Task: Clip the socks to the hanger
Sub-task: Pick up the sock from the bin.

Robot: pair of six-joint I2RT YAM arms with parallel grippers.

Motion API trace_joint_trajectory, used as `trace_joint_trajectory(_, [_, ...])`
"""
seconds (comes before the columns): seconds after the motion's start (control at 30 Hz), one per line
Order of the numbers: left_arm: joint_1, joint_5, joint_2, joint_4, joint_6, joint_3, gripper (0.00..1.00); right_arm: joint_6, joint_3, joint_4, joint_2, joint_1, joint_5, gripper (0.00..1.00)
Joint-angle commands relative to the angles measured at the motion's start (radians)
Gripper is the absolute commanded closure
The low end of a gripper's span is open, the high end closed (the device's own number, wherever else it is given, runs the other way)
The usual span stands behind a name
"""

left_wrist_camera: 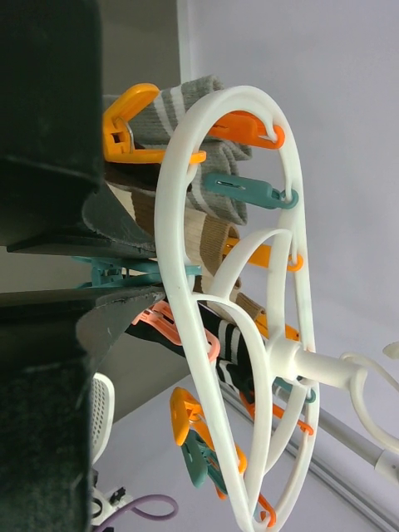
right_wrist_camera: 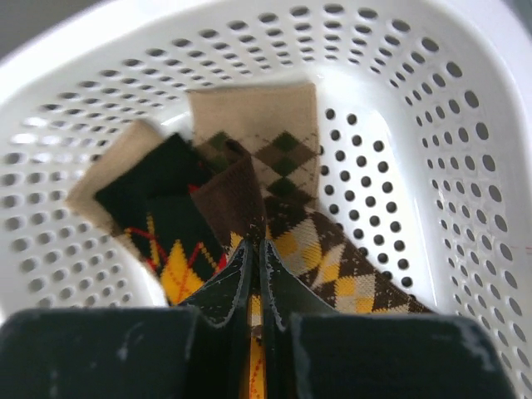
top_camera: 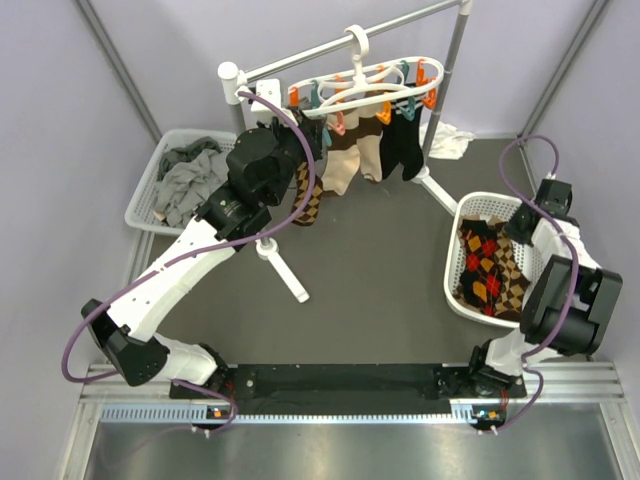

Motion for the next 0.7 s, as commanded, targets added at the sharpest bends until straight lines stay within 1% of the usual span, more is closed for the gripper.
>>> trace_joint_trajectory(0.0, [-0.001, 0.002, -0.045, 0.003, -0.013, -0.006, 0.83, 0.009, 0.0, 0.033, -0.142, -0.011, -0.087, 1.0])
trace_joint_trajectory(0.17, [-0.001, 0.002, -0.045, 0.003, -0.011, -0.006, 0.83, 0.02, 0.011, 0.027, -0.263, 0.007, -0.173, 1.0])
trace_joint_trajectory(0.27, [0.0, 0.003, -0.048, 0.005, -0.016, -0.005, 0.83, 0.021, 0.033, 0.025, -0.343, 0.043, -0.213, 1.0])
trace_joint_trajectory(0.4, [-0.001, 0.008, -0.05, 0.005, -0.02, -0.002, 0.83, 0.011, 0.077, 0.025, -0.432, 0.121, -0.261, 1.0])
trace_joint_trajectory(0.53, [-0.001, 0.007, -0.051, 0.005, -0.023, -0.002, 0.83, 0.009, 0.109, 0.053, -0.509, 0.237, -0.287, 1.0])
trace_joint_trajectory(0.57, [-0.001, 0.007, -0.053, 0.003, -0.025, -0.002, 0.83, 0.01, 0.112, 0.065, -0.532, 0.298, -0.285, 1.0])
trace_joint_trajectory(0.63, [0.0, 0.008, -0.053, 0.007, -0.028, -0.002, 0.83, 0.023, 0.117, 0.109, -0.547, 0.371, -0.276, 1.0])
trace_joint_trajectory(0.67, [-0.001, 0.008, -0.053, 0.007, -0.031, 0.0, 0.83, 0.027, 0.12, 0.126, -0.555, 0.467, -0.259, 1.0])
